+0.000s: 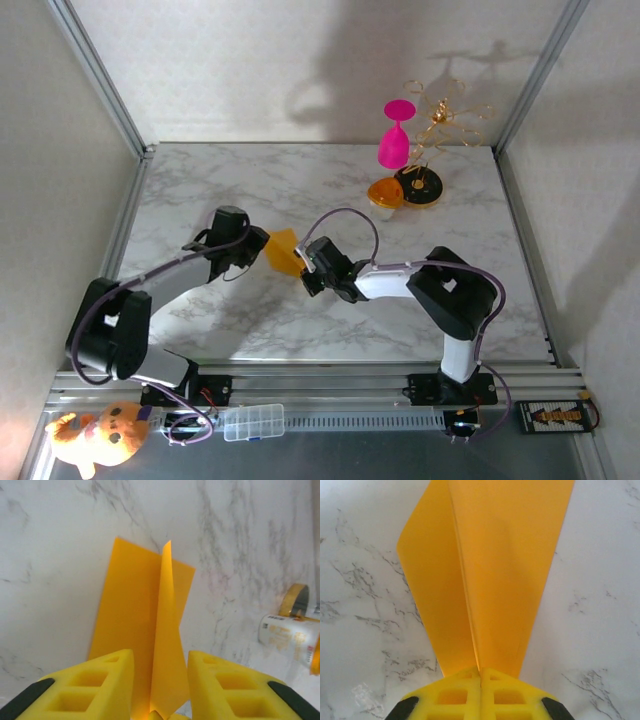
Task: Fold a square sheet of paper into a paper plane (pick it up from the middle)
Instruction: Fourth fold the wing at the center of the table.
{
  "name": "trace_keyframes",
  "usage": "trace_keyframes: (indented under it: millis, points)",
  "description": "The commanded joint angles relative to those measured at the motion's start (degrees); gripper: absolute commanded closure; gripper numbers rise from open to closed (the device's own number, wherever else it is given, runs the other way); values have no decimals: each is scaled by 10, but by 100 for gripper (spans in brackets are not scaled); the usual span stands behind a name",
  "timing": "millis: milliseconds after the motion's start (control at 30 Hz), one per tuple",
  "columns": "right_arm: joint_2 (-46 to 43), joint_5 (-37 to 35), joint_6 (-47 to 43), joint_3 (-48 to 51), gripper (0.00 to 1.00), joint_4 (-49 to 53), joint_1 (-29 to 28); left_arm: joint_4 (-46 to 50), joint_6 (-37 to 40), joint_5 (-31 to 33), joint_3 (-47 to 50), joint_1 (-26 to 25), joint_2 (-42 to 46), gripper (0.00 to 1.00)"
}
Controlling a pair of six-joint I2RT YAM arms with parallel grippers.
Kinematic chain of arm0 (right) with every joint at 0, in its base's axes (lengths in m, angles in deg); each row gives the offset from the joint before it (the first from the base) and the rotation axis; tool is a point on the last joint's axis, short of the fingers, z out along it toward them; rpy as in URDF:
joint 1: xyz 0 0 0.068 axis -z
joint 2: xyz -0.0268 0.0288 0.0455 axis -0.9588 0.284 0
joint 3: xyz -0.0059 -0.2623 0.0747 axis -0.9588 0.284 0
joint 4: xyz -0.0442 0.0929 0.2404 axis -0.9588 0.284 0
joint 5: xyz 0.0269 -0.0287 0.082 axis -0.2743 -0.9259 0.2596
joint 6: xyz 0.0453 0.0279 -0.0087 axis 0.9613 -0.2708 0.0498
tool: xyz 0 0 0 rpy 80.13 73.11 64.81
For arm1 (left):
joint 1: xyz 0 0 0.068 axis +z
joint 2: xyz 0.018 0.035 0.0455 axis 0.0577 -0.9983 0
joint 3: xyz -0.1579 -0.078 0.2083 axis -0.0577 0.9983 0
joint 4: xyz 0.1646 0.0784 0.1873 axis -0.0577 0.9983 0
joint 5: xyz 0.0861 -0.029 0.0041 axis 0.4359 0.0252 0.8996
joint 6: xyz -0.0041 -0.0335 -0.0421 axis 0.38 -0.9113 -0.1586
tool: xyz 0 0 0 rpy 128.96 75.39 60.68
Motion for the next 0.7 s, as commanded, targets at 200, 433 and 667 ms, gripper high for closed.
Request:
trace_keyframes:
  millis: [200,433,667]
  points:
    - [6,146,41,8,97,-13,43,-147,10,-76,113,-9,42,71]
    - [18,205,62,5,97,-18,64,-198,29,-100,119,-47,1,71]
    - [31,252,84,6,97,-28,82,-231,35,-118,108,-61,-59,70]
